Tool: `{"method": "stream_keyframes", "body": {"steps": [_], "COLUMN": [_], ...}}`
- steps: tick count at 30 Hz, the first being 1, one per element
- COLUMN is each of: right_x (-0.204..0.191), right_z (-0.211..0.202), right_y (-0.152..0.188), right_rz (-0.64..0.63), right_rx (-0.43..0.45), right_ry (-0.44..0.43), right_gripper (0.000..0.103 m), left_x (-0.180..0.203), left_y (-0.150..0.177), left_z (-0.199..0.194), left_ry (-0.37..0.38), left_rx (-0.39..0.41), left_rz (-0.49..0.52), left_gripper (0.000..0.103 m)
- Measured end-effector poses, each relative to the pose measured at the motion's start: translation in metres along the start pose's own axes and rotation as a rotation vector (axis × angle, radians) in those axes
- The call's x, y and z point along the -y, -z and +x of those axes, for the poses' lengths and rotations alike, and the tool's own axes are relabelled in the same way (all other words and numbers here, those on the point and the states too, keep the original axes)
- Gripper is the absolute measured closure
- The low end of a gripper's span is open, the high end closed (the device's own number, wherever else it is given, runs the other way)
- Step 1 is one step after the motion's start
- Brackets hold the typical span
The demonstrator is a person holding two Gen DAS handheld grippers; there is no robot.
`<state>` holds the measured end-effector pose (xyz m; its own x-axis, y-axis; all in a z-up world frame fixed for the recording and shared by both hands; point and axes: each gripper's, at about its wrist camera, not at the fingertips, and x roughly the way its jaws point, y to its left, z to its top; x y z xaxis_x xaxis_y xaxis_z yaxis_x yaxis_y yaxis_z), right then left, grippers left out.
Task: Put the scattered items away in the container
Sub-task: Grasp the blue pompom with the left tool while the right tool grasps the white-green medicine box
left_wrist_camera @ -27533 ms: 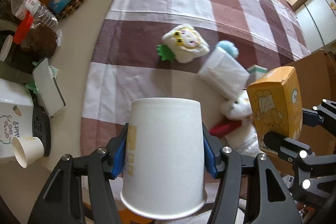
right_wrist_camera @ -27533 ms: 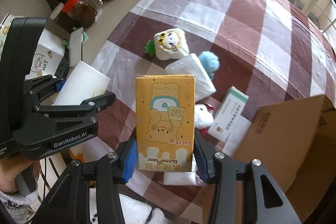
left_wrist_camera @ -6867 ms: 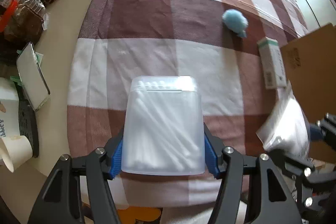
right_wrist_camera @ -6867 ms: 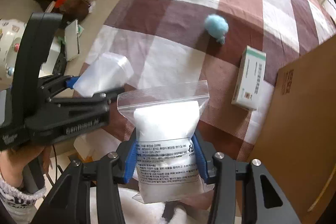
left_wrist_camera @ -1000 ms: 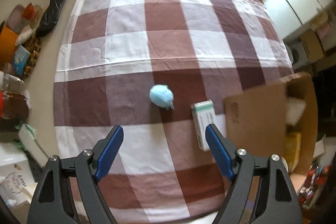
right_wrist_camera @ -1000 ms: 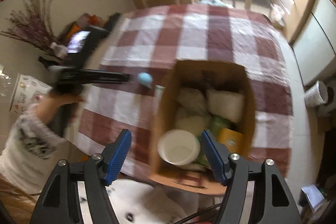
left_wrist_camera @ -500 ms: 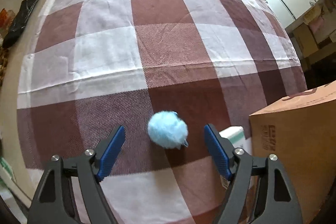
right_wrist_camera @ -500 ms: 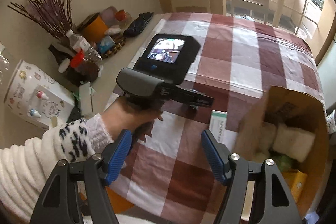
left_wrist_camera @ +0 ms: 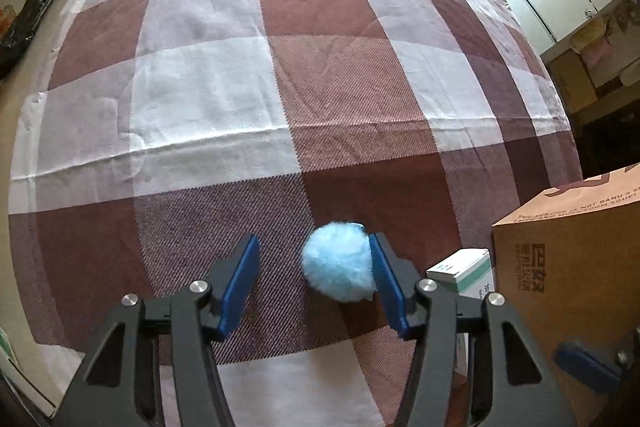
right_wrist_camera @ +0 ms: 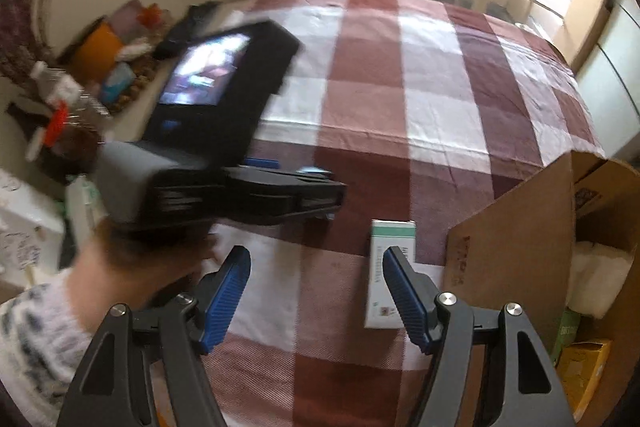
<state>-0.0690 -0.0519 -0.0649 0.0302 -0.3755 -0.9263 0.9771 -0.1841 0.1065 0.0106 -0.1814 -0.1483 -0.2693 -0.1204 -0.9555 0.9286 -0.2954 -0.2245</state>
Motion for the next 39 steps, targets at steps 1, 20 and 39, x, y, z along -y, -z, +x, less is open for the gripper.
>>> {"method": "stream_keyframes", "body": {"steps": [1,20,39], "right_x": [0.003,0.012,0.006], "right_z": [0.007,0.081,0.089], "right_y": [0.0,-0.003,0.007], "right_rz": [0.009,-0.004,0.021], "right_rx": [-0.014,-0.172,-0.251], "right_ry": [0.016,0.253,0.049], "right_gripper": [0.032,0.031,0.066], "left_x": [0.0,-0.003,-0.025], "left_y": [0.0,-0.004,0.019], "left_z": [-0.001,0.0,-0.019], "left_ry": [0.002,0.045,0.116], "left_rx": [0.001,-0.001,-0.054], "left_rz": [0.005,0.052,-0.017], "left_gripper": [0.049,0.062,0.089]}}
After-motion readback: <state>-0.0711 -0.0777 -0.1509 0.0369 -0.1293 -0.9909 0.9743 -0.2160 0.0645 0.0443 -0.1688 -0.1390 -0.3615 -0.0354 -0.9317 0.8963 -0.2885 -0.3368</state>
